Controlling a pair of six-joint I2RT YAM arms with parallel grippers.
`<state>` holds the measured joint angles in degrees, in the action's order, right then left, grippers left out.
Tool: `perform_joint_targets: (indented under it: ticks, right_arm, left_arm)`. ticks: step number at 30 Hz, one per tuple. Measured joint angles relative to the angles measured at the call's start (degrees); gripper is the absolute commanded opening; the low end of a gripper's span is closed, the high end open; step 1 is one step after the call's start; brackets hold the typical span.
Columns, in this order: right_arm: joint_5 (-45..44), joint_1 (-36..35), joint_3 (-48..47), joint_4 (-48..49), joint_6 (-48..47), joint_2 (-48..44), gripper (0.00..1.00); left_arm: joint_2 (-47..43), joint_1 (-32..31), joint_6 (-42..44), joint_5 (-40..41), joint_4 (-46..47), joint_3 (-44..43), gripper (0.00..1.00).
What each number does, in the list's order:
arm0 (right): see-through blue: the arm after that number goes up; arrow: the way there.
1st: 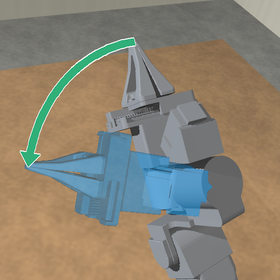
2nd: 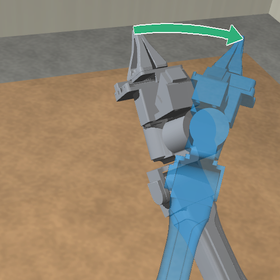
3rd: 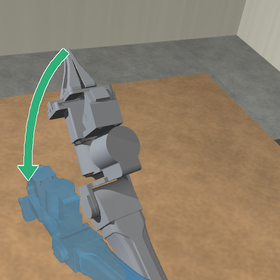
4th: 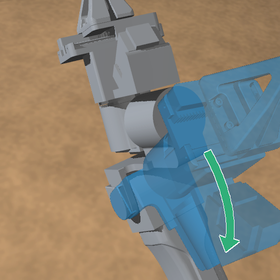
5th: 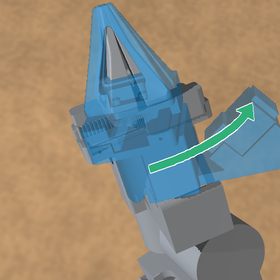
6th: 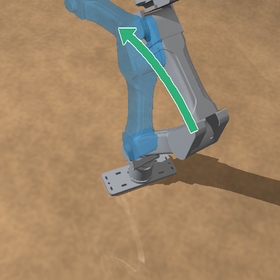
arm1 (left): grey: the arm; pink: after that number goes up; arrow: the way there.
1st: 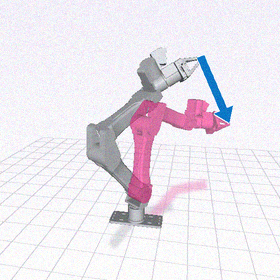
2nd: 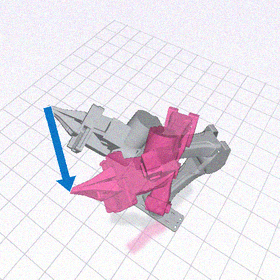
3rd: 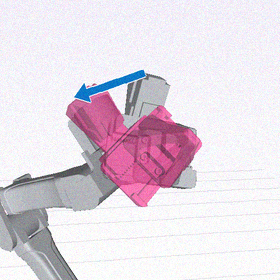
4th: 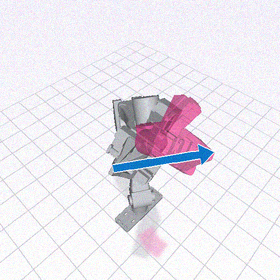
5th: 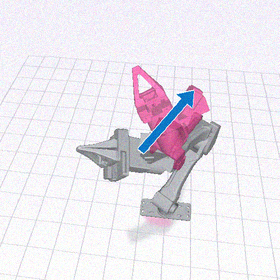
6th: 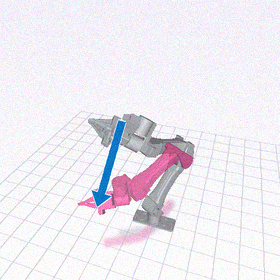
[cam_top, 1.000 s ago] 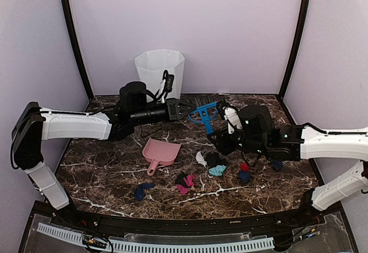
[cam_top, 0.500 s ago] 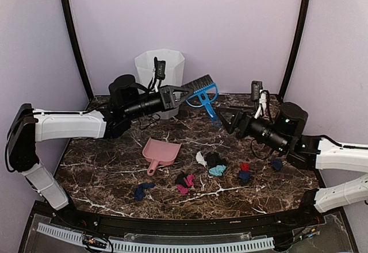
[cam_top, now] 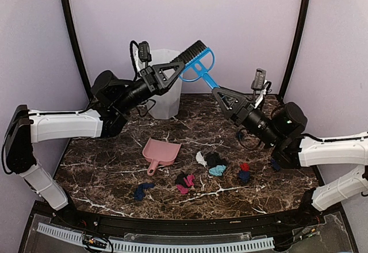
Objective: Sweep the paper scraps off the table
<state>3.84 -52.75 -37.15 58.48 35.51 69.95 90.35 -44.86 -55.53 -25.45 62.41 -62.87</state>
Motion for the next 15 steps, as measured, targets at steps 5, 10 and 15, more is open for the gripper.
perform_joint_targets:
  ticks: [5,10,15]
  right_arm:
    - [0.70,0.00,-1.99,3.78,0.90,2.71,0.49]
    - [0.81,-0.07,-4.72,4.70,1.51,4.98,0.42]
    - [0.00,-0.35,-7.15,4.09,1.55,6.38,0.31]
  left_arm:
    - [0.52,0.00,-3.76,1.05,4.92,0.28,0.00]
    - [1.27,0.00,-6.05,2.03,8.11,1.07,0.00]
    - [3.26,0.00,-7.37,2.16,9.53,1.33,0.00]
